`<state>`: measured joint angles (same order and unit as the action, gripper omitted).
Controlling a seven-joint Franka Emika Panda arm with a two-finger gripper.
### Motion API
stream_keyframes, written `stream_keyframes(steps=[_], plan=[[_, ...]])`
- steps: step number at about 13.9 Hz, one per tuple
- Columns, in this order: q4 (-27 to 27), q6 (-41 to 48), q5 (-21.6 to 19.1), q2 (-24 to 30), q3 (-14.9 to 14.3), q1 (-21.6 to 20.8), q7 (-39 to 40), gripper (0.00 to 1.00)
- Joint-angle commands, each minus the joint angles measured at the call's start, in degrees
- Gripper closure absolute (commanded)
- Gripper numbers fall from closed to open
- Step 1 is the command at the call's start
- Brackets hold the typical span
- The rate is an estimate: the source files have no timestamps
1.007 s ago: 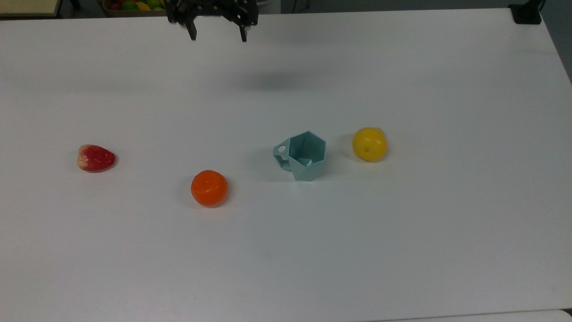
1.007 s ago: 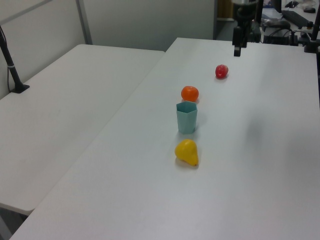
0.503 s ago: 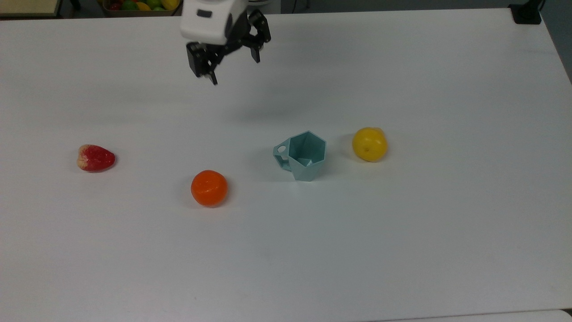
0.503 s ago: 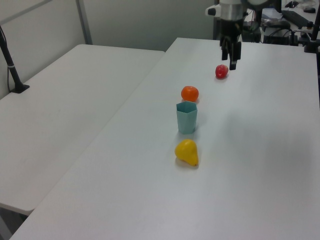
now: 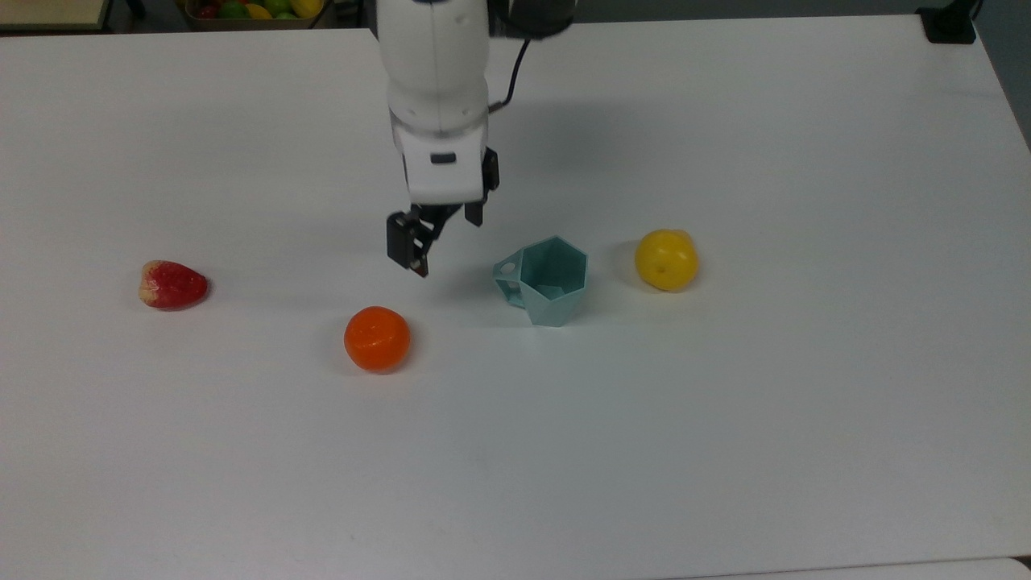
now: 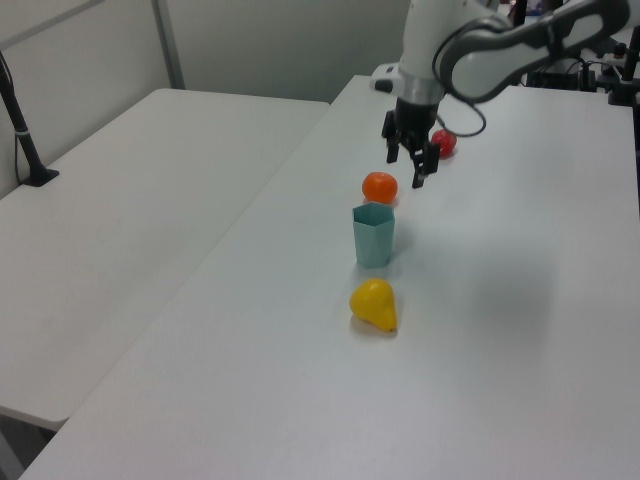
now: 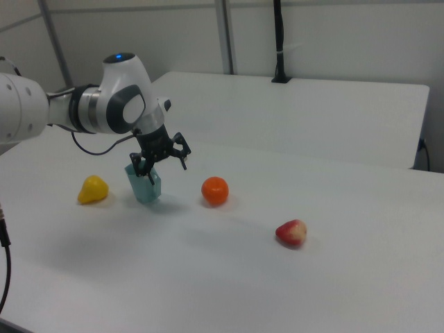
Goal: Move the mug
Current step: 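Lower the open gripper toward the rim of the teal mug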
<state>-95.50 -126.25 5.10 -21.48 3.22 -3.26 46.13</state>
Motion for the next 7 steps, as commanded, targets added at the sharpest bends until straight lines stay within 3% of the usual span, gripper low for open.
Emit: stream_keyframes(steps=[1, 7], plan=[[3.21, -2.33, 2.62, -4.7, -0.24, -2.71, 1.24, 0.03], [3.3, -2.33, 3.42, -5.42, -0.24, -5.0, 2.12, 0.16]])
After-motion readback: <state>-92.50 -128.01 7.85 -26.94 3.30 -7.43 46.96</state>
